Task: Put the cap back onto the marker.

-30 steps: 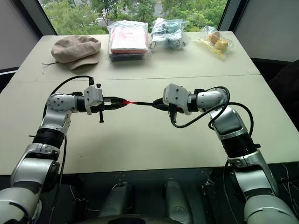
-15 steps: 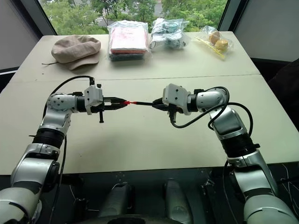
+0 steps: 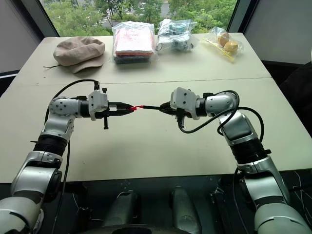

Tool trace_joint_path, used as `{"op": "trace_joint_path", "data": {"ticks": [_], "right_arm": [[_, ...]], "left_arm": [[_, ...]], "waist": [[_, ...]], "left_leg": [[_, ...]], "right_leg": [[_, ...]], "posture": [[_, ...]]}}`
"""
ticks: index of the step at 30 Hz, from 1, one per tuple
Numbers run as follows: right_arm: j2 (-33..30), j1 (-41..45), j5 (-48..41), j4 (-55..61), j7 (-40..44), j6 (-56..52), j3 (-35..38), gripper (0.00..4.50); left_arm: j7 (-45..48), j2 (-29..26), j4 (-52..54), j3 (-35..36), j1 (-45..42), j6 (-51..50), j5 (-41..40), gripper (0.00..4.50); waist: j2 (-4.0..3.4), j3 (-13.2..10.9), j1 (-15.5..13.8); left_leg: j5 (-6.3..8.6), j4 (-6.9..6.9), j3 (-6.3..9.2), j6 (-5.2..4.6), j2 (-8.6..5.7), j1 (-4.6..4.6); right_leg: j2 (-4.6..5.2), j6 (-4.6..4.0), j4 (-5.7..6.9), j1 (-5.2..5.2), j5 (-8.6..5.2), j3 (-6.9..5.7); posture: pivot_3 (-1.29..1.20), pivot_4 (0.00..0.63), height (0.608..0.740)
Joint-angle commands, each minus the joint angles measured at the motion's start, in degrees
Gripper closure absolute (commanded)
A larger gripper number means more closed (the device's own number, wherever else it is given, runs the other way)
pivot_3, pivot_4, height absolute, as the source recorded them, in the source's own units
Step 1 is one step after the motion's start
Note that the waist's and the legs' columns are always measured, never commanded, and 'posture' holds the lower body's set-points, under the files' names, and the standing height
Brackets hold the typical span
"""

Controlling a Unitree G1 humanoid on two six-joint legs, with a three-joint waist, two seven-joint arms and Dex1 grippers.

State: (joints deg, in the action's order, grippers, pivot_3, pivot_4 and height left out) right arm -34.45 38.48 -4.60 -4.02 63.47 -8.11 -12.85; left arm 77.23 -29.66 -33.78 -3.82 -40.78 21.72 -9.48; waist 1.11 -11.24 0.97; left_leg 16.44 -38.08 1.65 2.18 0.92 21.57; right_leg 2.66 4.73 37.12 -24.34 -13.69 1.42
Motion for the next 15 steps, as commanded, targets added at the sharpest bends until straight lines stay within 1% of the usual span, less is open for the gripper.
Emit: {"op": "trace_joint_path", "data": {"ticks": [1, 15], "right_arm": [[-0.66, 1.09, 0.26, 0.19, 0.26, 1.09, 0.49, 4.45], [-0.92, 0.80, -0.32, 1.18, 1.08, 0.14, 0.59, 4.45]], "left_arm": [[0.20, -0.80, 2.27, 0.26, 0.32, -0.23, -1.23, 4.50], [-0.74, -1.32, 1.21, 0.41, -0.03, 0.08, -0.67, 4.50]], "waist": [[0.00, 0.00, -0.03], [0.00, 0.00, -0.03]], "left_leg": [[0.00, 0.00, 0.00, 0.00, 0.00, 0.00], [0.00, 0.00, 0.00, 0.00, 0.00, 0.00]], "right_leg": [[0.00, 0.00, 0.00, 0.00, 0.00, 0.00], [0.00, 0.00, 0.00, 0.00, 0.00, 0.00]], "posture": [[0.00, 0.150, 0.740], [0.00, 0.150, 0.740]]}}
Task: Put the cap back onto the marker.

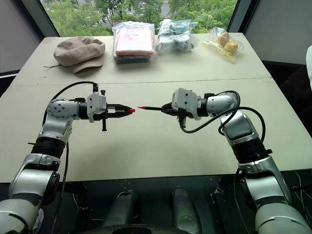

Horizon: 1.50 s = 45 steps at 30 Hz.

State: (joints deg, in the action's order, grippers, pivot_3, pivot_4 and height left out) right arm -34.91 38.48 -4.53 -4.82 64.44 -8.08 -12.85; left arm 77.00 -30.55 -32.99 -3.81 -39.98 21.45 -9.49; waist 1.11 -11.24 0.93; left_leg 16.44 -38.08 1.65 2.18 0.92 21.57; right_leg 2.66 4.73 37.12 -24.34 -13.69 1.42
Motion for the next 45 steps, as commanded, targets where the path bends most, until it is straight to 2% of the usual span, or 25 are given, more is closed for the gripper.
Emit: {"op": "trace_joint_path", "data": {"ticks": [1, 45], "right_arm": [[-0.39, 0.71, -0.39, 2.17, 0.14, 0.03, 0.52, 4.45], [2.04, 0.92, -0.67, 6.10, -0.10, -2.10, -1.46, 4.45]], "left_arm": [[-0.57, -0.37, 0.41, 0.39, -0.89, 0.37, -0.65, 4.50], [0.38, 1.02, 2.50, -0.64, -1.48, -0.75, -1.13, 4.50]], "waist": [[0.00, 0.00, 0.02], [0.00, 0.00, 0.02]], "left_leg": [[0.00, 0.00, 0.00, 0.00, 0.00, 0.00], [0.00, 0.00, 0.00, 0.00, 0.00, 0.00]], "right_leg": [[0.00, 0.00, 0.00, 0.00, 0.00, 0.00], [0.00, 0.00, 0.00, 0.00, 0.00, 0.00]], "posture": [[0.00, 0.150, 0.740], [0.00, 0.150, 0.740]]}}
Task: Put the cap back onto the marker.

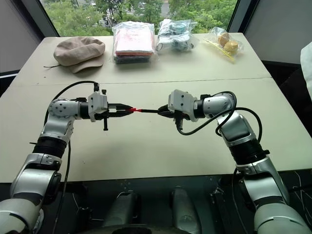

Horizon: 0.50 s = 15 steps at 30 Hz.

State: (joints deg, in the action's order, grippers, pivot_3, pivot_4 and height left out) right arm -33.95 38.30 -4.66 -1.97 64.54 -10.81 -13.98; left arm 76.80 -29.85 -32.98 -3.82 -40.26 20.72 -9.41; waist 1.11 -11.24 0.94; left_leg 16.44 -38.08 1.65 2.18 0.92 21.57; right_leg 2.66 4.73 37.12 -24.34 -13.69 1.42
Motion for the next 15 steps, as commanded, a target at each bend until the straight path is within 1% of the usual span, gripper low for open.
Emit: {"op": "trace_joint_path", "data": {"ticks": [1, 15], "right_arm": [[1.14, 1.17, -0.53, 3.33, -0.23, 0.59, -0.41, 4.45], [1.06, 1.69, 1.05, 1.99, -0.39, 2.87, -0.74, 4.45]], "left_arm": [[0.80, 0.34, 2.53, -0.66, -1.21, -0.17, -1.24, 4.50], [3.83, -0.63, 3.73, -1.09, -0.50, -0.65, -1.74, 4.50]], "waist": [[0.00, 0.00, 0.01], [0.00, 0.00, 0.00]], "left_leg": [[0.00, 0.00, 0.00, 0.00, 0.00, 0.00], [0.00, 0.00, 0.00, 0.00, 0.00, 0.00]], "right_leg": [[0.00, 0.00, 0.00, 0.00, 0.00, 0.00], [0.00, 0.00, 0.00, 0.00, 0.00, 0.00]], "posture": [[0.00, 0.150, 0.740], [0.00, 0.150, 0.740]]}}
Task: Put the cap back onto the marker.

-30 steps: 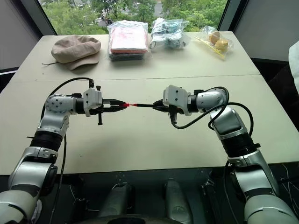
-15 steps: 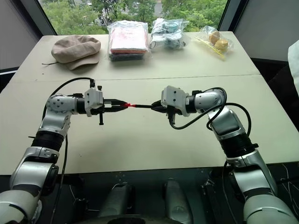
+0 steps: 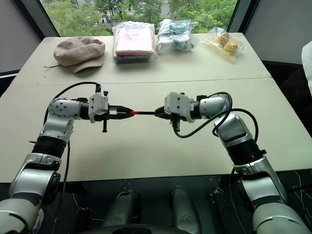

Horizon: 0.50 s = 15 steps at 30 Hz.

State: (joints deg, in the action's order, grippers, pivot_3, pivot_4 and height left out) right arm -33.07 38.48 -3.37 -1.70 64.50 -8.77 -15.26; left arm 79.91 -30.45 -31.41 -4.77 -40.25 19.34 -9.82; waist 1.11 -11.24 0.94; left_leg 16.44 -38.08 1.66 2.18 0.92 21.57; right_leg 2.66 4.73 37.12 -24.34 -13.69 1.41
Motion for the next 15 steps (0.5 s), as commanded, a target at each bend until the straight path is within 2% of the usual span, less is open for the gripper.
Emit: {"op": "trace_joint_path", "data": {"ticks": [1, 15], "right_arm": [[0.23, 1.48, -0.33, 1.93, -0.29, 0.73, 0.50, 4.45], [2.34, 1.93, 0.38, 4.76, 0.21, 0.38, -1.75, 4.45]], "left_arm": [[0.69, -0.04, 2.09, -0.15, -0.58, 0.74, -1.34, 4.50], [0.72, 0.64, 0.94, -0.87, -2.27, 3.09, -0.60, 4.50]], "waist": [[0.00, 0.00, -0.01], [0.00, 0.00, 0.01]], "left_leg": [[0.00, 0.00, 0.00, 0.00, 0.00, 0.00], [0.00, 0.00, 0.00, 0.00, 0.00, 0.00]], "right_leg": [[0.00, 0.00, 0.00, 0.00, 0.00, 0.00], [0.00, 0.00, 0.00, 0.00, 0.00, 0.00]], "posture": [[0.00, 0.150, 0.740], [0.00, 0.150, 0.740]]}}
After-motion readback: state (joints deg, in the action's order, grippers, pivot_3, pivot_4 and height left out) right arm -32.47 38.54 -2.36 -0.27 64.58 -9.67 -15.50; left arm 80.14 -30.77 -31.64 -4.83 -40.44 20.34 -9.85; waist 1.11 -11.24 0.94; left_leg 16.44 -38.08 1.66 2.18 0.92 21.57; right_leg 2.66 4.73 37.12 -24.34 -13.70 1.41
